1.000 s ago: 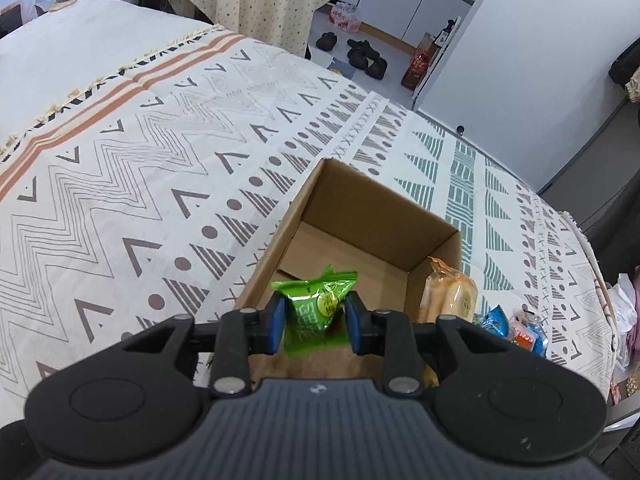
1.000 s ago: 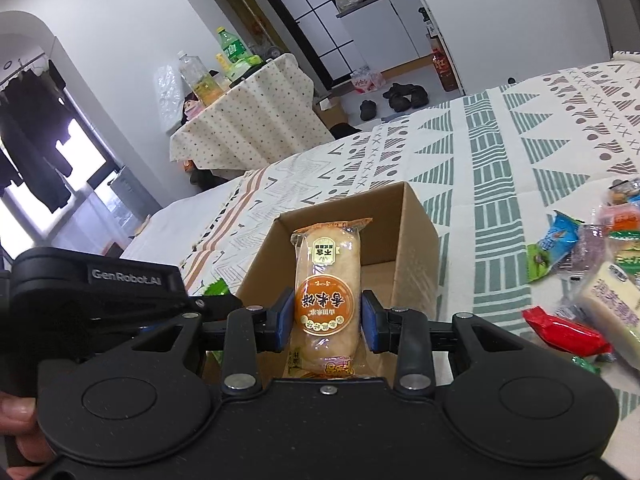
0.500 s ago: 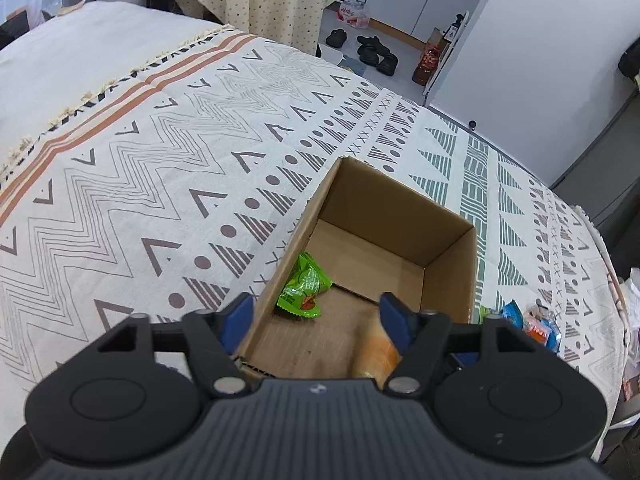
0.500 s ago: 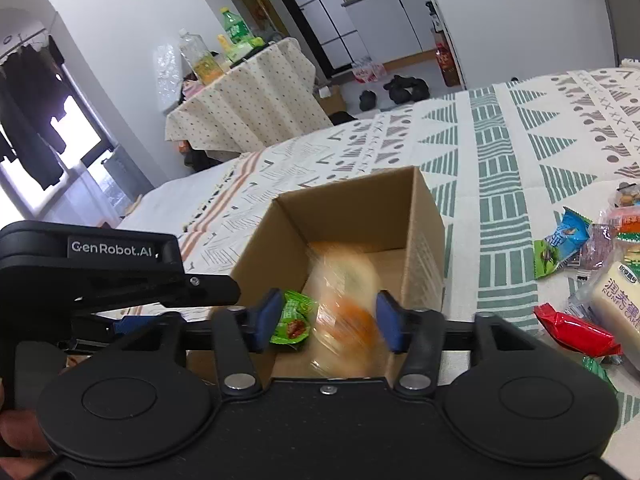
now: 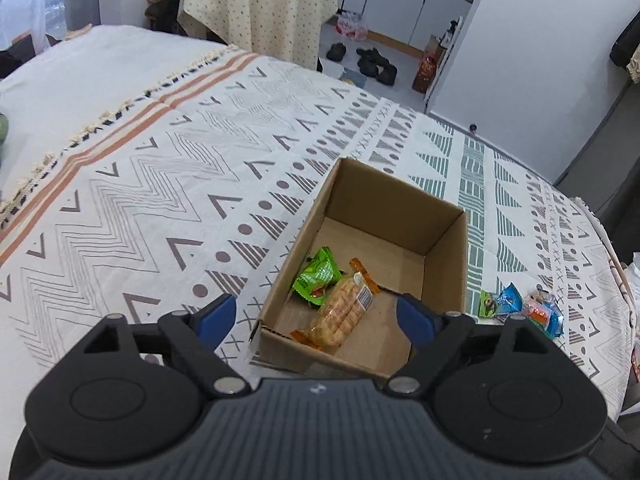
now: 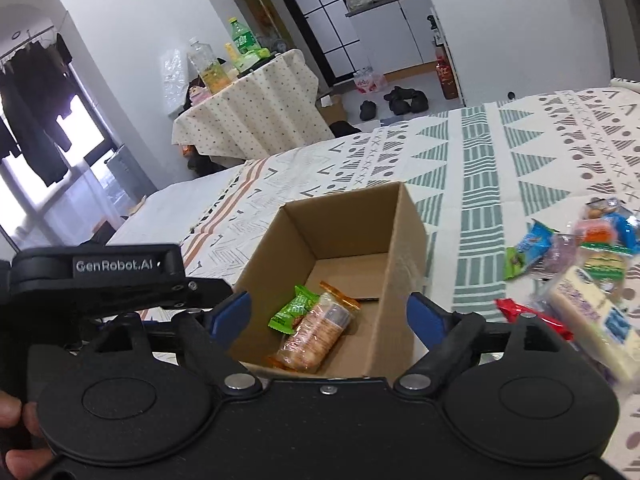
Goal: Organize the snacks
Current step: 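Move both tools back toward the snack pile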
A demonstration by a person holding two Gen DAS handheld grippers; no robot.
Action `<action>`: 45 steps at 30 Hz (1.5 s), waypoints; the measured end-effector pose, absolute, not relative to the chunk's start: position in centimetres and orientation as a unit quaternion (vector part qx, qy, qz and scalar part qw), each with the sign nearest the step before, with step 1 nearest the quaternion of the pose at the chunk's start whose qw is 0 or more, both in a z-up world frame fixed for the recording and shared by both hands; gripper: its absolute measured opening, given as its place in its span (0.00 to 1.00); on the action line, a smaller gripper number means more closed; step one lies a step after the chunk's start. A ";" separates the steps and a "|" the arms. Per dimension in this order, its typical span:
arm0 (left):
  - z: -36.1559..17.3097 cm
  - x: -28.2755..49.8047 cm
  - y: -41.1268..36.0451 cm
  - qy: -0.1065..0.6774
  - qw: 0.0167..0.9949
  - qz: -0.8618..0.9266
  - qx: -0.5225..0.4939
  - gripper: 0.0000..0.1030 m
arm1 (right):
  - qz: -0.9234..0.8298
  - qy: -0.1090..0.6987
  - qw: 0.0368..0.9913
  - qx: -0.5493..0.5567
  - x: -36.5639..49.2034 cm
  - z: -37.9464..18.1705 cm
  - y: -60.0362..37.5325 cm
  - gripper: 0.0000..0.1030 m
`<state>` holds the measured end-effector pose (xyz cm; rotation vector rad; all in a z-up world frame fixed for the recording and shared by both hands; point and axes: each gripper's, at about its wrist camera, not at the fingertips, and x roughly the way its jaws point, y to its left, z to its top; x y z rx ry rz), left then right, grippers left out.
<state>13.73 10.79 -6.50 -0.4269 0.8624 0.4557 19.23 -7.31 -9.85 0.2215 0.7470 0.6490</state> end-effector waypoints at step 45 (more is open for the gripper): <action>-5.4 13.0 -0.4 0.407 0.886 0.137 -0.174 1.00 | 0.198 0.350 0.906 0.134 17.8 -7.7 -23.2 1.00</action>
